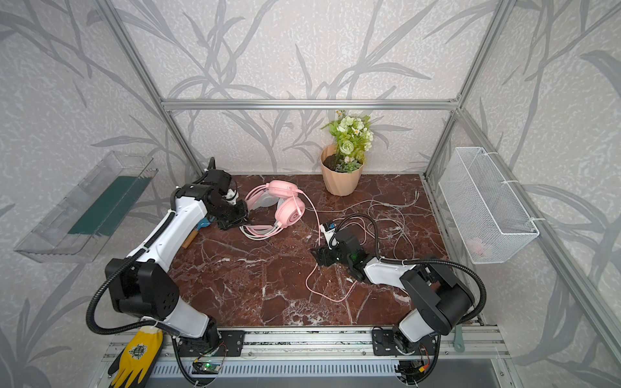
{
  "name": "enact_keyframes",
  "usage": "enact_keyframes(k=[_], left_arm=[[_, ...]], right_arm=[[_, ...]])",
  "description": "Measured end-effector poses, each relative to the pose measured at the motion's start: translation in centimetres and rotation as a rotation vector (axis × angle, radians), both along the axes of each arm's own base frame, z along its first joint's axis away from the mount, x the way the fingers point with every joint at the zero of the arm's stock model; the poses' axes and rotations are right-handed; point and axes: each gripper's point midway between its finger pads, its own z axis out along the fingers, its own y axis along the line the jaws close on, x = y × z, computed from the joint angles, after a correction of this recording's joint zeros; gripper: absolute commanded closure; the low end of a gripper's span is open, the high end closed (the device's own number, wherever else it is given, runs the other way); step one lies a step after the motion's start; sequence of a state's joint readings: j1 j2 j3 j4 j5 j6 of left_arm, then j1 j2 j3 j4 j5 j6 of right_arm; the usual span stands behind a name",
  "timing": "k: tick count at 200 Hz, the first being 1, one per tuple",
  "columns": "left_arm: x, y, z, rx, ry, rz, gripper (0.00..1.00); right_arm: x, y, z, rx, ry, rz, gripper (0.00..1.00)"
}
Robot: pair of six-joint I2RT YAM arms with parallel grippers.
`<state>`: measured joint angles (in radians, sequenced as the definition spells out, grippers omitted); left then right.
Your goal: Wrap the headphones
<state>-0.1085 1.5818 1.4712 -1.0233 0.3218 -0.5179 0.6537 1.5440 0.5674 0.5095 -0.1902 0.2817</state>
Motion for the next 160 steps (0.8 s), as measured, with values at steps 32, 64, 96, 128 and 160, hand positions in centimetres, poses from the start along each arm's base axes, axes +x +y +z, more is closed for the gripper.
enact_keyframes(k=[32, 64, 96, 128, 160], left_arm=[[0.3, 0.0, 0.1, -0.013, -0.004, 0.028, 1.0], [0.7, -0.1, 0.3, -0.027, -0.013, 0.05, 1.0], [0.8, -0.2, 0.4, -0.037, -0.016, 0.061, 1.0], [0.9, -0.2, 0.4, -0.042, -0.017, 0.069, 1.0], [1.1, -0.2, 0.5, -0.045, -0.021, 0.078, 1.0]], right_arm=[[0.2, 0.3, -0.4, 0.015, 0.004, -0.011, 0.36], [0.5, 0.6, -0.6, 0.031, 0.006, -0.024, 0.29], [1.0, 0.7, -0.9, 0.044, 0.005, -0.047, 0.26], [1.1, 1.0, -1.7, 0.049, 0.017, -0.052, 0.31], [0.7, 1.7, -2.2, 0.058, 0.031, -0.042, 0.42]])
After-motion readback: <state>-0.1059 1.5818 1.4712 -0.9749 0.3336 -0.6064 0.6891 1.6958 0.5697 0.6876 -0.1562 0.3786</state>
